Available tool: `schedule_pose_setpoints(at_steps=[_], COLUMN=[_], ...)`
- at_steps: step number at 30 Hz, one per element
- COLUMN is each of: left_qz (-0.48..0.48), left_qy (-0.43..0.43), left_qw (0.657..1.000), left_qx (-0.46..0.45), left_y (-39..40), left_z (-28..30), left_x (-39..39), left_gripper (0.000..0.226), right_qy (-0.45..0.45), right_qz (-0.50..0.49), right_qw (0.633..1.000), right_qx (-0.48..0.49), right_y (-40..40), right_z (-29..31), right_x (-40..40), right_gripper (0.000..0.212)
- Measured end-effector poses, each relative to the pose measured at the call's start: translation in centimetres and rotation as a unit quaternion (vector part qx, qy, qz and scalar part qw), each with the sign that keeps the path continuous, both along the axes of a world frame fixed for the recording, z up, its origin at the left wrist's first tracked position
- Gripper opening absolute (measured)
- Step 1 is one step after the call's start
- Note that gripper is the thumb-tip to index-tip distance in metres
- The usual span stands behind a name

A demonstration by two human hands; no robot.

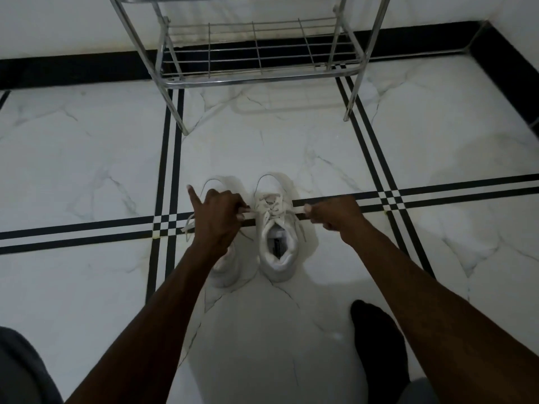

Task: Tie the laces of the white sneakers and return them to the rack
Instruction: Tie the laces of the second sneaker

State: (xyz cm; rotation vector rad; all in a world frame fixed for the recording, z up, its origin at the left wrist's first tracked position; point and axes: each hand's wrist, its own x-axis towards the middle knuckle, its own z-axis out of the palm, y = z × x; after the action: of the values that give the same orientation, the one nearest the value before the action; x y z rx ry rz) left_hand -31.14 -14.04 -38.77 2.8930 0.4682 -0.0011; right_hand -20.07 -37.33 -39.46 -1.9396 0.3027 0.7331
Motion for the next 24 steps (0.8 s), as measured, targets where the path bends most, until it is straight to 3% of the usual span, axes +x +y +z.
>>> schedule_pose_setpoints(at_steps=[5, 11, 13, 16, 19, 22, 24], left_qz=[-0.021, 0.000, 0.003, 0.007, -0.022, -0.038, -0.043], left_qy=[-0.007, 0.002, 0.010, 0.008, -0.011, 0.007, 0.031], left_qw=[0.996, 0.993, 0.994, 0.998, 1.000, 0.997, 0.997], left_qx=[0.092, 0.118, 0.109, 0.060, -0.002, -0.061, -0.055], left_y=[-1.1, -1.7, -1.8, -2.0, -3.3, -4.2, -4.4], left_z=[-0.8, -1.4, -1.4, -1.2, -0.4, -0.1, -0.3], left_x=[-2.2, -2.5, -2.6, -2.7, -2.2, -1.3, -1.1], left_gripper=[0.011, 0.021, 0.022, 0.025, 0.028, 0.042, 0.047], right_qy=[0.047, -0.005, -0.065, -0.203, -0.206, -0.244, -0.306], right_qz=[-0.058, -0.025, -0.021, 0.060, 0.175, 0.304, 0.347], right_qw=[0.996, 0.991, 0.989, 0.971, 0.962, 0.920, 0.884], right_qx=[-0.056, -0.134, -0.128, -0.109, -0.027, -0.039, -0.063], right_y=[-0.8, -0.4, -0.4, -0.4, 0.5, 1.7, 2.2], right_z=[-1.4, -1.7, -1.6, -1.3, -0.1, -0.1, -0.1], right_x=[-0.1, 0.0, -0.5, -1.0, -1.1, -1.4, -1.8], right_gripper=[0.024, 0.028, 0.027, 0.024, 0.040, 0.030, 0.027])
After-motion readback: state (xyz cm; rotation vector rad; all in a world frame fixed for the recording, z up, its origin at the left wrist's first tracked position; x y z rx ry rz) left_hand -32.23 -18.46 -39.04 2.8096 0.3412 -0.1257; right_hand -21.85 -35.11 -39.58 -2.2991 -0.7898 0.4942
